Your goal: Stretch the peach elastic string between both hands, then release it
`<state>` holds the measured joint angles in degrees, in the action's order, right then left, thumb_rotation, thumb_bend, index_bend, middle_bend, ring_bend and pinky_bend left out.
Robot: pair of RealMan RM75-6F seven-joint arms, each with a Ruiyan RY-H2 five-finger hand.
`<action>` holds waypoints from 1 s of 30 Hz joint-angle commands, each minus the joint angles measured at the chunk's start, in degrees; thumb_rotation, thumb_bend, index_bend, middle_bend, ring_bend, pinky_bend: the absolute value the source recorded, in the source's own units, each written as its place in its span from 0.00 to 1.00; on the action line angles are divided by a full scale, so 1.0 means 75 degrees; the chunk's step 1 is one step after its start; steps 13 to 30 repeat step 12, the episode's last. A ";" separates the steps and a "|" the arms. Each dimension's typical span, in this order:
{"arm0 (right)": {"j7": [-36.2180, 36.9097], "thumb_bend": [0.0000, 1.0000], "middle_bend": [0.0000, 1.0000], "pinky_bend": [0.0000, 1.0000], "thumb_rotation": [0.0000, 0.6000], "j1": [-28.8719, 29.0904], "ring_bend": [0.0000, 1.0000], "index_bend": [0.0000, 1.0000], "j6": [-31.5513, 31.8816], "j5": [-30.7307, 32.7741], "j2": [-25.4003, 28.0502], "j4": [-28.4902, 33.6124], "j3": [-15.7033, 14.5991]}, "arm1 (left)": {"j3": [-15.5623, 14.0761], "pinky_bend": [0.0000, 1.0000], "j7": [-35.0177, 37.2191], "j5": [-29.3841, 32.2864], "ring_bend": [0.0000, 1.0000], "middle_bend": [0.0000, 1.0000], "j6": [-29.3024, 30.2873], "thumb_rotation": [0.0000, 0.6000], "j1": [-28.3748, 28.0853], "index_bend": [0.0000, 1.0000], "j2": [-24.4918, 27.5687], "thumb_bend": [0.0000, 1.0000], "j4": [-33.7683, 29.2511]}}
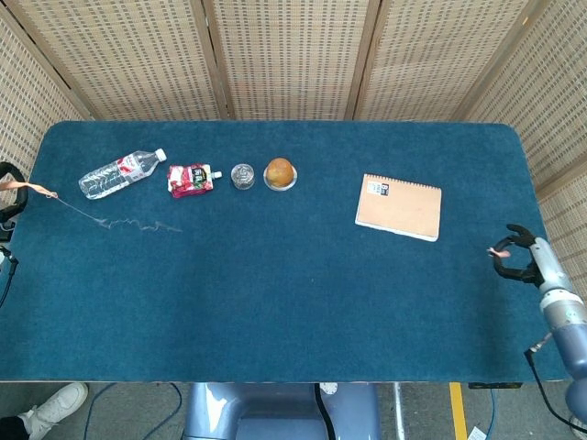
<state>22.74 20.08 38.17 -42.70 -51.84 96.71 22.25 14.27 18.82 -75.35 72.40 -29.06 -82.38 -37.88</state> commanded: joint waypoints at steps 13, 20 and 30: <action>0.1429 0.63 0.18 0.00 1.00 -0.0392 0.00 0.68 -0.0634 -0.1575 0.0142 -0.0470 0.0085 | -0.0047 0.00 0.0157 -0.0205 0.00 0.00 0.0296 1.00 -0.0019 0.83 -0.0004 0.49 -0.0159; 0.1429 0.63 0.18 0.00 1.00 -0.0392 0.00 0.68 -0.0634 -0.1575 0.0142 -0.0470 0.0085 | -0.0047 0.00 0.0157 -0.0205 0.00 0.00 0.0296 1.00 -0.0019 0.83 -0.0004 0.49 -0.0159; 0.1429 0.63 0.18 0.00 1.00 -0.0392 0.00 0.68 -0.0634 -0.1575 0.0142 -0.0470 0.0085 | -0.0047 0.00 0.0157 -0.0205 0.00 0.00 0.0296 1.00 -0.0019 0.83 -0.0004 0.49 -0.0159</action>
